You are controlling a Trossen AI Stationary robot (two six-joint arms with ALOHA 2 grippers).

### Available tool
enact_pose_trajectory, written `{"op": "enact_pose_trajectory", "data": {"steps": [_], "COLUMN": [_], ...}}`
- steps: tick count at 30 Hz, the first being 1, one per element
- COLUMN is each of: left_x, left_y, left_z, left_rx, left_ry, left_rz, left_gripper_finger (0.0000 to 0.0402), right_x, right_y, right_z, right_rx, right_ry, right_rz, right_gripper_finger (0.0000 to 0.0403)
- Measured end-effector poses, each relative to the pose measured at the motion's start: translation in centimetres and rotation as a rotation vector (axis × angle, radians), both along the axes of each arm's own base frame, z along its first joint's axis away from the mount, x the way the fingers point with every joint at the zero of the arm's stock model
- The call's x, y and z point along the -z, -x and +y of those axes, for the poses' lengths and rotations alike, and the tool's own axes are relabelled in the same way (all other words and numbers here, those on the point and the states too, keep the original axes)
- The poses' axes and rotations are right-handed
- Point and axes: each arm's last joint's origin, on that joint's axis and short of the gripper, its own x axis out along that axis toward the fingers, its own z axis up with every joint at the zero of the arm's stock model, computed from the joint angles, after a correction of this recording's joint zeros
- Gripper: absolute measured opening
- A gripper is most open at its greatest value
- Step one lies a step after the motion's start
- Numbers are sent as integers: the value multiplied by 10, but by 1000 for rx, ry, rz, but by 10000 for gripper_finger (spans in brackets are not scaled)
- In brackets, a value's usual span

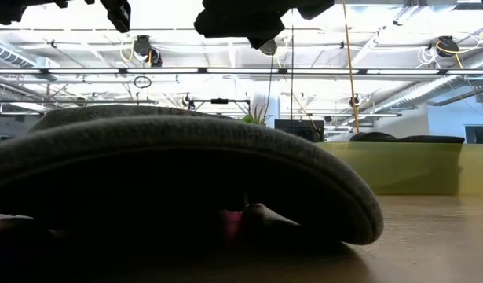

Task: Pick & Place hat
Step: Put the black cap into the yellow bin

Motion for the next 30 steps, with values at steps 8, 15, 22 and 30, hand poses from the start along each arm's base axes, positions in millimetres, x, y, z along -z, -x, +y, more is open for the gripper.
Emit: {"op": "enact_pose_trajectory", "data": {"steps": [8, 15, 22, 30], "left_x": [0, 0, 0, 0], "left_y": [0, 0, 0, 0], "left_z": [1, 1, 1, 2], "left_rx": [-23, -23, -23, -50], "left_ry": [26, 34, 33, 70], "left_rz": [2, 0, -1, 3], "left_gripper_finger": [108, 108, 108, 108], "right_x": [9, 18, 19, 18], "right_y": [-8, -10, -8, -9], "right_z": [7, 11, 16, 17], "right_rx": [-22, -40, -106, -110], "right_ry": [-12, 7, 3, -21], "right_rz": [-69, -71, -60, -26], "right_gripper_finger": [111, 105, 106, 107]}}
